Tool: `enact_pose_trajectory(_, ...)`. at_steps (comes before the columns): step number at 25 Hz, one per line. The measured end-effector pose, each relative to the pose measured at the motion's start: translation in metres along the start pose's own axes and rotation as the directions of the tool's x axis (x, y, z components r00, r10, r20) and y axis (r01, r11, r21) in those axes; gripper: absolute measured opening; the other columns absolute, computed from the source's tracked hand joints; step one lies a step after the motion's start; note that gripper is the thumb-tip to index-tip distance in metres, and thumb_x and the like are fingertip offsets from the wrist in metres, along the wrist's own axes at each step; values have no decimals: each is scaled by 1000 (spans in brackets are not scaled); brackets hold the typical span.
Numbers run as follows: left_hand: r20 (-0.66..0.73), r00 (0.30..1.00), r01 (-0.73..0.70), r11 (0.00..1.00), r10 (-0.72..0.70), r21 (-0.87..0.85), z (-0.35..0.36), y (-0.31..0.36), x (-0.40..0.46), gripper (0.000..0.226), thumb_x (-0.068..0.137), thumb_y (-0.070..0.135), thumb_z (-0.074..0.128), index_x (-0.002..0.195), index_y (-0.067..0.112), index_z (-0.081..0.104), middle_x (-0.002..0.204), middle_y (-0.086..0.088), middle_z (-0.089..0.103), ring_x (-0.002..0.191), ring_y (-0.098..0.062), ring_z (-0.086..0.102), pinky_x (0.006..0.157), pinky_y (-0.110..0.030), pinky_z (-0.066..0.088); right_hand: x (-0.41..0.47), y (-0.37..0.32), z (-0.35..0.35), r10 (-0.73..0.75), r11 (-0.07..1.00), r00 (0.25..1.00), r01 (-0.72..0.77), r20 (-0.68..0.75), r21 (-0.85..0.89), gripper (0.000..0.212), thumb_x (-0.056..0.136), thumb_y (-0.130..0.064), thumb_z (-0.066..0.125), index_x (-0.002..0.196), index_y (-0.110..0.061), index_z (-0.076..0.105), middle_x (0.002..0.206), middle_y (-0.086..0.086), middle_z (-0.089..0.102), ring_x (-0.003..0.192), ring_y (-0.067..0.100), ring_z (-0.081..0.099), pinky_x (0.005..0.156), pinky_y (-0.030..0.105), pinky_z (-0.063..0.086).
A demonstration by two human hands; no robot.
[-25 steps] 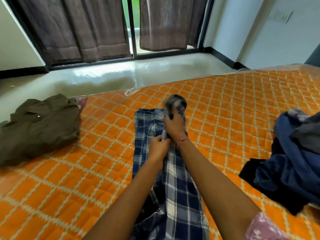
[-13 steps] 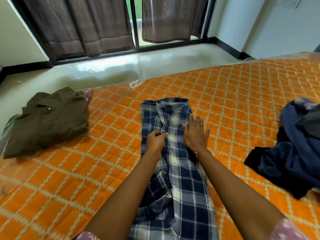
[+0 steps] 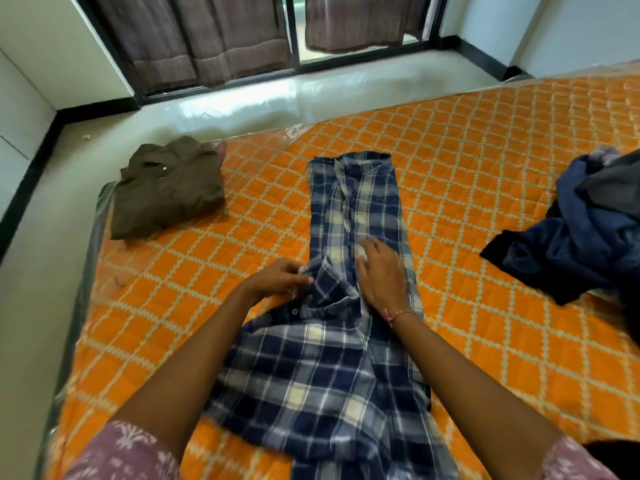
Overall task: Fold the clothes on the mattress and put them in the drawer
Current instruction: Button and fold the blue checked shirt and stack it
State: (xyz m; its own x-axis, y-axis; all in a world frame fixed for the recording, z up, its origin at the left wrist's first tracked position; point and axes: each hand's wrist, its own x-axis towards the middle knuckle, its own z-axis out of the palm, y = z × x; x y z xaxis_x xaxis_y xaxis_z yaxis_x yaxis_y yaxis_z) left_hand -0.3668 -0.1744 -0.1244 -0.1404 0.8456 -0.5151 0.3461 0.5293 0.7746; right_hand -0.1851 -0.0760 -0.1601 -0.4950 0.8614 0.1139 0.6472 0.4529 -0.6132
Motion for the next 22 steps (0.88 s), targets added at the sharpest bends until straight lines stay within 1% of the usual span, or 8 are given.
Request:
enact_pose_trajectory(4, -584, 803, -221, 852, -117, -475, -22, 10, -30, 5, 96, 17, 54, 91, 16, 56, 83, -6, 57, 72, -19, 55, 49, -21, 50, -68, -41, -7, -60, 988, 996, 68, -60, 139, 37, 96, -15, 51, 133, -9, 52, 127, 10, 56, 117, 26, 51, 100, 37, 41)
enact_pose_trajectory(6, -687, 690, -247, 818, -227, -519, -40, -7, -47, 26, 94, 27, 57, 114, 10, 53, 107, -9, 58, 95, -25, 57, 68, -30, 50, -95, -55, -8, -94, 983, 995, 90, 20, 160, 39, 98, -23, 51, 134, -9, 50, 130, 10, 55, 121, 26, 49, 103, 39, 39)
enact_pose_trajectory(8, -694, 599, 115, 900, -401, -421, -37, -49, -77, 62, 91, 41, 59, 138, 3, 40, 137, -16, 47, 122, -33, 48, 91, -42, 46, -132, -72, -2, -216, 975, 947, 198, 236, 98, 61, 95, -51, 41, 140, -9, 44, 139, 10, 49, 129, 26, 44, 108, 40, 34)
enact_pose_trajectory(10, -636, 523, 441, 819, -568, -368, -8, -94, -107, 82, 89, 46, 61, 145, -4, 28, 146, -24, 36, 128, -42, 42, 96, -50, 44, -174, -89, 20, -299, 922, 780, 384, 550, -43, 94, 80, -73, 23, 149, -9, 26, 155, 10, 26, 143, 25, 24, 117, 44, 16)
enact_pose_trajectory(12, -609, 573, 473, 828, -548, -300, 20, -111, -126, 76, 84, 45, 67, 130, -12, 45, 134, -31, 47, 110, -45, 54, 79, -52, 48, -204, -95, 45, -282, 822, 686, 533, 671, -199, 84, 83, -58, 19, 145, -5, 33, 153, 14, 30, 141, 27, 30, 114, 50, 22)
enact_pose_trajectory(14, -584, 676, 416, 886, -451, -203, 35, -101, -129, 62, 80, 43, 70, 110, -9, 55, 118, -29, 59, 92, -40, 60, 63, -44, 43, -206, -98, 60, -286, 787, 707, 558, 647, -263, 60, 83, -32, 26, 121, -5, 64, 126, 14, 62, 115, 27, 61, 93, 43, 51)
enact_pose_trajectory(16, -599, 726, 401, 915, -339, -32, 44, -88, -129, 59, 82, 41, 70, 121, 1, 50, 116, -19, 59, 97, -35, 59, 64, -36, 41, -197, -102, 61, -385, 758, 726, 601, 570, -253, 47, 82, -20, 33, 102, -10, 74, 107, 8, 71, 98, 23, 69, 77, 32, 58)
enact_pose_trajectory(22, -819, 551, 529, 826, -161, 194, 19, -93, -126, 21, 100, 13, 39, 109, 3, 54, 100, -16, 61, 84, -33, 59, 59, -36, 38, -170, -120, 22, -308, 871, 492, 491, 814, 33, 25, 93, -20, 48, 107, -11, 66, 104, 6, 68, 88, 24, 64, 76, 35, 53)
